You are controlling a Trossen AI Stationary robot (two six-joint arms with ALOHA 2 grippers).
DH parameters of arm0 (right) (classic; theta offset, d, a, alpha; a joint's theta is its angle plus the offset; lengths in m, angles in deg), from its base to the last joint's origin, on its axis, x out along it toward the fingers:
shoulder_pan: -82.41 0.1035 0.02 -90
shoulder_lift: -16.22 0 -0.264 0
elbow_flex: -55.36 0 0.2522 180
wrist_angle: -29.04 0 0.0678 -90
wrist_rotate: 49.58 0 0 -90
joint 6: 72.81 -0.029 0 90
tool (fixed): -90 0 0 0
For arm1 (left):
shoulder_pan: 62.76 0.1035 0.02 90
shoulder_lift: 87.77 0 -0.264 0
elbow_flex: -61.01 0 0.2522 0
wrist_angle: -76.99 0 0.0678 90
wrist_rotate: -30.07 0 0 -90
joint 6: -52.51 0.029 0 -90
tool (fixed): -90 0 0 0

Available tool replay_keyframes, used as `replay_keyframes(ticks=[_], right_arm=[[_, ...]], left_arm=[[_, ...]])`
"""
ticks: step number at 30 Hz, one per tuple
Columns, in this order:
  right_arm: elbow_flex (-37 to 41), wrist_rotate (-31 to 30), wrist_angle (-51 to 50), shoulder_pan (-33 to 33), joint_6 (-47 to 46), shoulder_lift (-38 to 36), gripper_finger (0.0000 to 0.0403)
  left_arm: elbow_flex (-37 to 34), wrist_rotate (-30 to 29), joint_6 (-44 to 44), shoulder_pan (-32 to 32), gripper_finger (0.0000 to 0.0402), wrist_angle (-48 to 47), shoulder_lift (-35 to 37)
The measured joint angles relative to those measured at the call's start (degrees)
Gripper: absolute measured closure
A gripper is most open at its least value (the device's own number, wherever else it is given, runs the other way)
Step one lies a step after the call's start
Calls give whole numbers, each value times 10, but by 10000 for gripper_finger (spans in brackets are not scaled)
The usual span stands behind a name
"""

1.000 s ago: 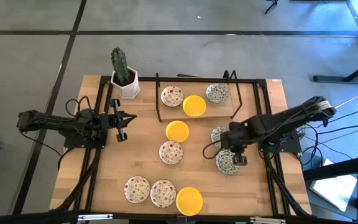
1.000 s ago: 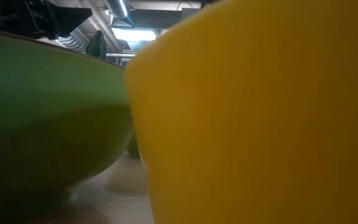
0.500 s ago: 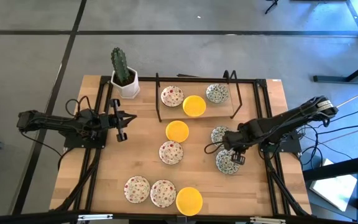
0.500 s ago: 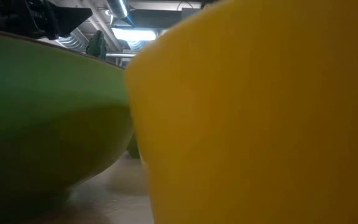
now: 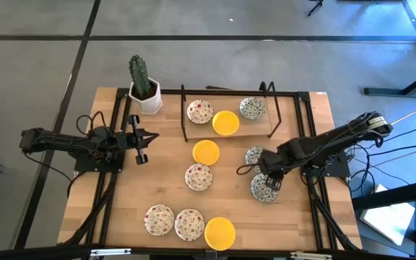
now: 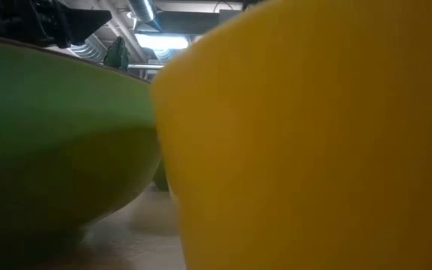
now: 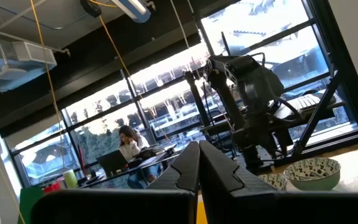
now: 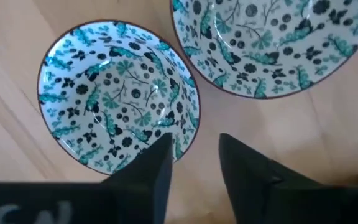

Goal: Pick & Place Mini bowls
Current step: Stack the blue patterned bowl on the blue patterned bowl on the shelf

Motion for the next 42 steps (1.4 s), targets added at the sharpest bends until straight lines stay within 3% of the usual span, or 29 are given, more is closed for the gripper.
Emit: replay_keyframes(ticks=[5,14,27,42], right_arm=[[0,-16,2,0,-74,8,225],[0,-15,2,0,-81,51,179],[0,1,5,0,-60,144,176],[0,1,45,0,-26,195,190]], left_arm=[[0,0,0,0,396,0,0],[0,0,0,0,398,0,0],[0,0,0,0,394,0,0],[0,0,0,0,394,0,0]])
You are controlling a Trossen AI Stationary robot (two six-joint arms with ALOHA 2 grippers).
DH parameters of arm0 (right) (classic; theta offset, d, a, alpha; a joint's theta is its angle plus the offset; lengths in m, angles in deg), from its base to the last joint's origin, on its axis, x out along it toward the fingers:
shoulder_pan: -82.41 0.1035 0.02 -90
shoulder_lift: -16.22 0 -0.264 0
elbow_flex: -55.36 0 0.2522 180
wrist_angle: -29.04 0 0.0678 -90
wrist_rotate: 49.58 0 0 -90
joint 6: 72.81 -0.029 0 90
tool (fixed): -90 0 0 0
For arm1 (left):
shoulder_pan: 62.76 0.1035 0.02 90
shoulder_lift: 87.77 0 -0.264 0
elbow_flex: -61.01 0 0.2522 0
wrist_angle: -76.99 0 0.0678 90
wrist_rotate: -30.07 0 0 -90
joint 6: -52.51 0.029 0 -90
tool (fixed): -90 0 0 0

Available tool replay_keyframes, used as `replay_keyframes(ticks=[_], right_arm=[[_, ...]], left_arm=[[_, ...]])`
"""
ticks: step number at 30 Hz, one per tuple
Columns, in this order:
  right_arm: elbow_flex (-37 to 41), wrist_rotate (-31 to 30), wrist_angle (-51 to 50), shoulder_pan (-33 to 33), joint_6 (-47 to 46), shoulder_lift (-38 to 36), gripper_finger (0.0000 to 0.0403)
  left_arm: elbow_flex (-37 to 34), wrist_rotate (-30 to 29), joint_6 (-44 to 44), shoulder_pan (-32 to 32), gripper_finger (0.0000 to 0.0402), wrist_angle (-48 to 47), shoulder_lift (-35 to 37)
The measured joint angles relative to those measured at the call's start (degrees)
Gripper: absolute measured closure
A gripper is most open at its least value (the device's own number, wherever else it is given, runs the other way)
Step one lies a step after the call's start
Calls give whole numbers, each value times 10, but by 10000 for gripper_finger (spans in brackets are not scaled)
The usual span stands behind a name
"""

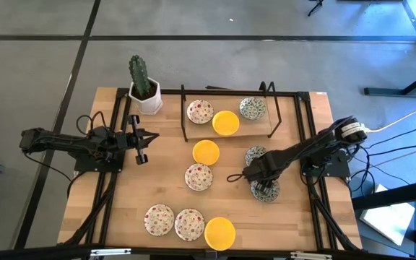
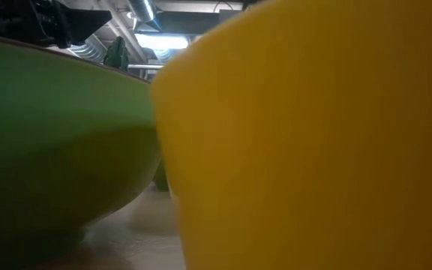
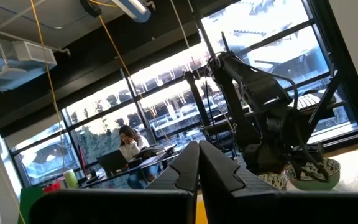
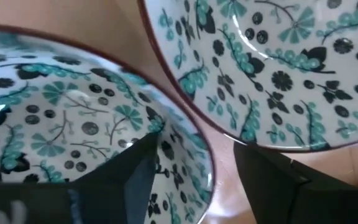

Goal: Pick & Place Mini bowls
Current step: Stack the blue patterned bowl on the blue patterned bowl on the shelf

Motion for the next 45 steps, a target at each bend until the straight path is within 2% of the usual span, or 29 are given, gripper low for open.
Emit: replay_keyframes(ticks=[4,8,14,20,24,26,30,33,35,39,42,45], right_arm=[[0,14,0,0,14,4,231],[0,16,-2,0,20,4,295],[-3,63,2,0,48,1,385],[-2,69,7,0,69,-9,382],[-9,41,52,2,79,-37,389],[-28,17,80,3,90,-47,389],[-87,2,71,12,121,-70,389],[-139,-17,21,25,191,-77,389],[-181,-53,-34,33,223,-79,389],[-253,-175,-159,42,201,-80,389],[-275,-235,-157,52,224,-106,389],[-265,-237,-120,56,253,-151,389]], left_arm=[[0,0,0,0,397,-3,0],[0,0,0,0,398,-4,0],[0,0,0,0,394,-7,0],[0,0,0,0,398,-8,0],[0,0,4,0,399,-8,0],[0,0,4,0,398,-8,0],[0,0,5,0,394,-8,0],[0,0,4,0,394,-10,0],[0,0,4,0,396,-10,0],[0,0,5,0,399,-10,0],[0,0,4,0,399,-11,0],[0,0,4,0,396,-12,0]])
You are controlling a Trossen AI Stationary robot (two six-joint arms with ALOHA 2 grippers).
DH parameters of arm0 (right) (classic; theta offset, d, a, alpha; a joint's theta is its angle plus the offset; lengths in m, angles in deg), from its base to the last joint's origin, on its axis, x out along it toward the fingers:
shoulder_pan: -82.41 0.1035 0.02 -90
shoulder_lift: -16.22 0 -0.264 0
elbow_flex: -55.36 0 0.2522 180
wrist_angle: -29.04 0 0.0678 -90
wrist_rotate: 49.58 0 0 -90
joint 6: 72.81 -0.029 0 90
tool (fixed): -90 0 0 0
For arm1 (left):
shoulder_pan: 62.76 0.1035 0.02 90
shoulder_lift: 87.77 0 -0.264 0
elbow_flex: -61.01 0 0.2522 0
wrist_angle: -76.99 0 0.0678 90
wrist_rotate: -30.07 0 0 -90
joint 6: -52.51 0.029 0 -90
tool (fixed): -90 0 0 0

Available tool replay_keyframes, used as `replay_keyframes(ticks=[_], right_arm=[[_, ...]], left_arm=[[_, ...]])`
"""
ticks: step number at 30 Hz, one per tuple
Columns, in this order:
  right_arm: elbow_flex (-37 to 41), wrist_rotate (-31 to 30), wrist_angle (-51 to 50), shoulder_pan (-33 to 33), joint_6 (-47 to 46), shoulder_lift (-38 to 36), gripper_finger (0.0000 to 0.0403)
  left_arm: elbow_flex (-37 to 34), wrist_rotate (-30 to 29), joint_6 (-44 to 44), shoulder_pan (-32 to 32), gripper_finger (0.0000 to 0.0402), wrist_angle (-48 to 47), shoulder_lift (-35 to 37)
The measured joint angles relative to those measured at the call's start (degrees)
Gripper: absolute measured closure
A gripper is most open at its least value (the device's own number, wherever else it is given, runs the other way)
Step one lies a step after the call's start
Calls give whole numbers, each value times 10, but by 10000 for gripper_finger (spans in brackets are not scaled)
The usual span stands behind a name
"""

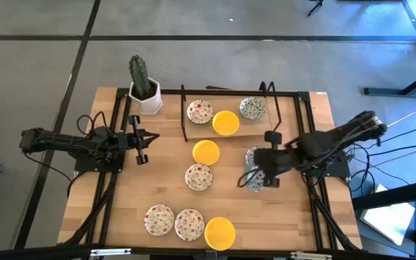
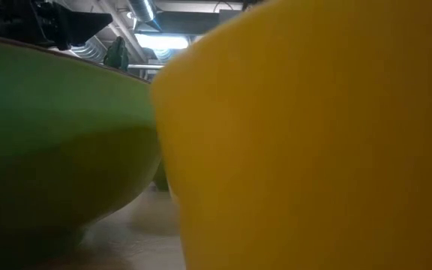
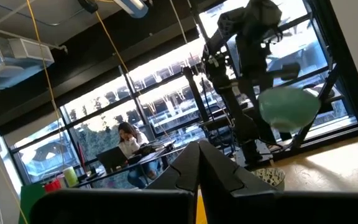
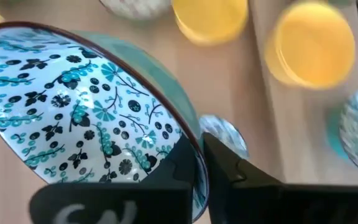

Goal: Pick & Place Mini bowls
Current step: Stack the blue patterned bowl on the blue patterned bowl on the shelf

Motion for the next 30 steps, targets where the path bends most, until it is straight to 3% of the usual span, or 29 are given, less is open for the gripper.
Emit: replay_keyframes(ticks=[6,12,20,24,30], right_arm=[[53,25,96,2,65,-102,389],[218,67,295,-17,100,-257,389],[364,63,257,-65,-54,-395,389],[407,61,228,-68,-150,-431,389],[472,62,228,-69,-196,-449,389]], left_arm=[[0,0,0,0,394,0,0],[0,0,0,0,399,0,0],[0,0,0,0,394,0,0],[0,0,0,0,396,0,0],[0,0,0,0,400,0,0]])
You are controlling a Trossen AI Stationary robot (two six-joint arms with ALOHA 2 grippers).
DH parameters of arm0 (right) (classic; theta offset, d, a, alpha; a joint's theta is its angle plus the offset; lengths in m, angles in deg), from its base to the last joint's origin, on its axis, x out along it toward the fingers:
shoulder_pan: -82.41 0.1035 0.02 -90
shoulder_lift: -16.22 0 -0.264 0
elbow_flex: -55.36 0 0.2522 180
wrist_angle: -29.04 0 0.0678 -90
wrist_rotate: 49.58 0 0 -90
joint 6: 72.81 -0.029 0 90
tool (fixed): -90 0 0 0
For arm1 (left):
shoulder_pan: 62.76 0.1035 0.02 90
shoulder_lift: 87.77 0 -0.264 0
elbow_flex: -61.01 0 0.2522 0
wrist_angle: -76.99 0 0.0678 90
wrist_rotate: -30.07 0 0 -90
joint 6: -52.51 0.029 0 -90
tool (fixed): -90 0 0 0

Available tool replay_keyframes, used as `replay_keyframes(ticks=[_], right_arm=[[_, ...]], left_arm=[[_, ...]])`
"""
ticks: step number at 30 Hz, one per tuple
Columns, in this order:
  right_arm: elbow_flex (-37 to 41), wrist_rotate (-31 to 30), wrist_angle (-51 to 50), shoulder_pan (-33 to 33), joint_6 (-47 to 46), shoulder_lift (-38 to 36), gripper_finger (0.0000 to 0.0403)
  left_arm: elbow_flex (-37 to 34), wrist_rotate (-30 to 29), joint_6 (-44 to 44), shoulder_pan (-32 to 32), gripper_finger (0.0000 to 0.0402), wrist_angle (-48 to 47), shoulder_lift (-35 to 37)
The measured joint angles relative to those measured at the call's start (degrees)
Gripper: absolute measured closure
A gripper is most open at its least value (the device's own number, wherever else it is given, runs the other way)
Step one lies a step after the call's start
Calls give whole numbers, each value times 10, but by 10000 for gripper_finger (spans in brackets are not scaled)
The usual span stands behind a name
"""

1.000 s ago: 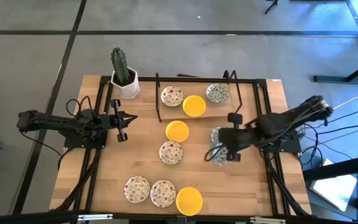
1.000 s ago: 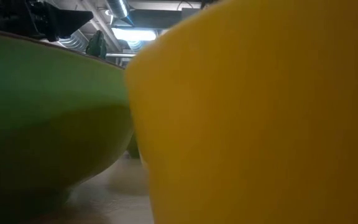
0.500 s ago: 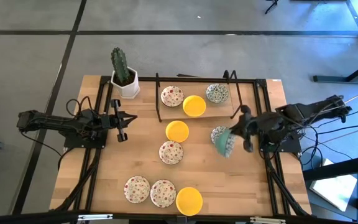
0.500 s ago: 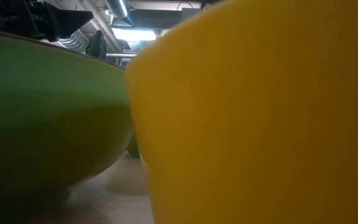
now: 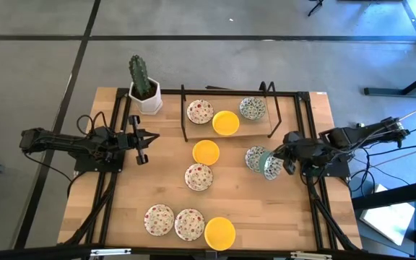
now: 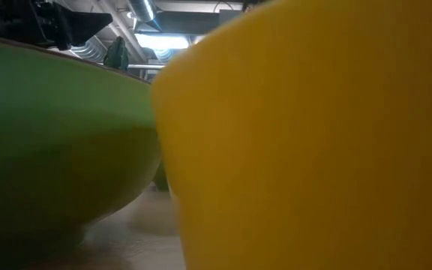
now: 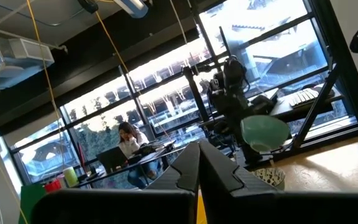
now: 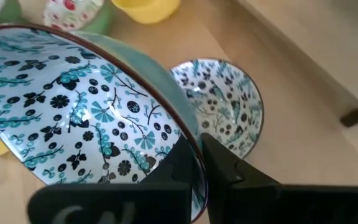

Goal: Pick & Place Mini bowls
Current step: Stack the blue patterned bowl on the blue patterned bowl on the shelf

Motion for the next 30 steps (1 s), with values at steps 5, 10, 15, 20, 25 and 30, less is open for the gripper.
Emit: replay_keyframes(ticks=[5,10,15,20,25,30], right_arm=[[18,0,9,0,-5,0,389],[18,0,34,0,20,0,388],[18,-23,46,0,41,1,388],[-30,-36,72,-28,100,14,388],[-152,-66,37,-89,187,68,389],[-290,-72,14,-161,278,164,389]], left_arm=[[0,0,0,0,395,0,0],[0,-11,0,0,396,0,0],[0,-14,0,0,400,0,0],[0,-14,0,0,396,0,0],[0,-14,0,0,395,0,0],[0,-14,0,0,399,0,0]])
